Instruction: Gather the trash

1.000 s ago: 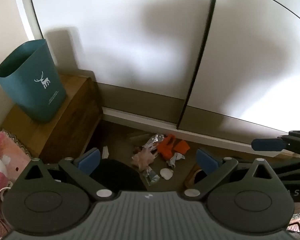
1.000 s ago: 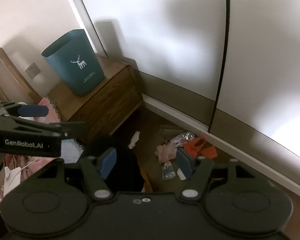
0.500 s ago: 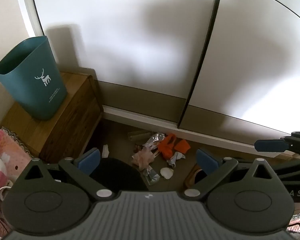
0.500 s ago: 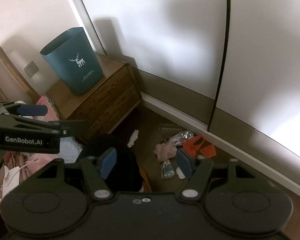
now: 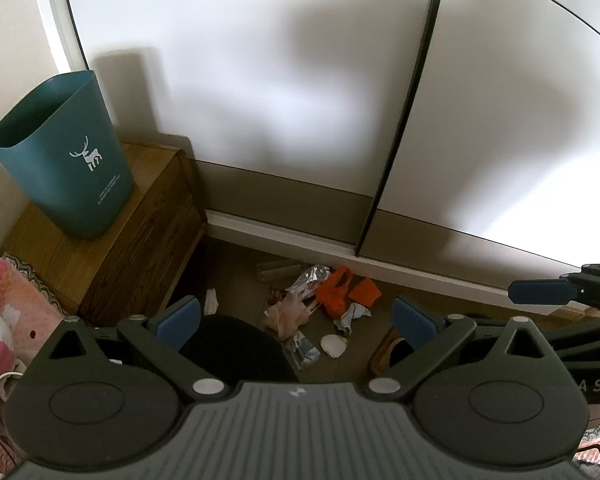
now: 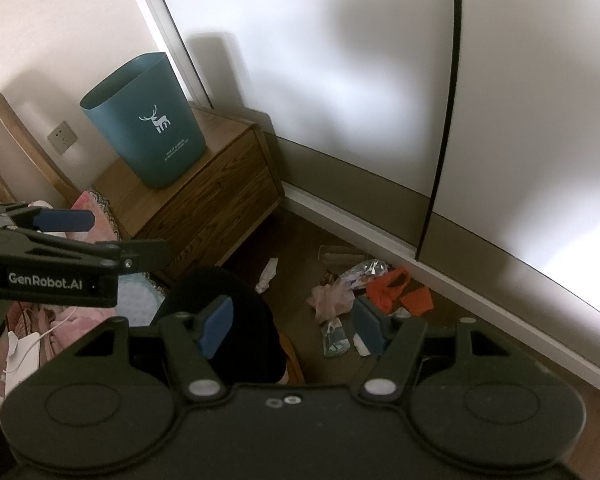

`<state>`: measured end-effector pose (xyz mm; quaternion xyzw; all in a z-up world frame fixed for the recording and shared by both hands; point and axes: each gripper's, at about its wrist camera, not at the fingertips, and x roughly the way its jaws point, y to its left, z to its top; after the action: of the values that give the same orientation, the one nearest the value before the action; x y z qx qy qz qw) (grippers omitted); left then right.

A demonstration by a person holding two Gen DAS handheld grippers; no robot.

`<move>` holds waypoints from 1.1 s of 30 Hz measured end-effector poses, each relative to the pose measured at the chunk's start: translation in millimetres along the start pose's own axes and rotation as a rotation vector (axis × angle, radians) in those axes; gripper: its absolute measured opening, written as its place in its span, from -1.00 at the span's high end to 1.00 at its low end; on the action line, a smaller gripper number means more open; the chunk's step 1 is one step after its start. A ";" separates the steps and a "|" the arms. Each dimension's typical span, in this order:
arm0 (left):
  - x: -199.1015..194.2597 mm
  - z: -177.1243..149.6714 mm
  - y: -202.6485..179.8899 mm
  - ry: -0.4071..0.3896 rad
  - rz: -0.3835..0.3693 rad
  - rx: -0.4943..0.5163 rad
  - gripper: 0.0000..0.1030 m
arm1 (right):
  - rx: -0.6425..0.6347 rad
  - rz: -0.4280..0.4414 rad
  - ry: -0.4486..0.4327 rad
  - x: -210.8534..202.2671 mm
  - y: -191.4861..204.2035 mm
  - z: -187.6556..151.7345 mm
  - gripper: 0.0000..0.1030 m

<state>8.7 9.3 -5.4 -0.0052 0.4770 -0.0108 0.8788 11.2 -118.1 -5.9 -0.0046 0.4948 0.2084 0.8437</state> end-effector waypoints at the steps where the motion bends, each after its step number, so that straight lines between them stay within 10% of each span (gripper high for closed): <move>1: -0.2 -0.5 -0.4 0.000 0.000 0.000 -1.00 | 0.001 -0.001 0.000 0.0 0.2 -0.1 -0.28; 33: 2.4 0.4 -1.4 0.000 -0.010 0.005 -1.00 | 0.008 -0.004 0.006 -1.7 -1.7 2.9 -0.28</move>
<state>10.3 7.8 -7.2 -0.0054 0.4769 -0.0164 0.8788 13.5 -119.6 -3.3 -0.0026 0.4983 0.2046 0.8425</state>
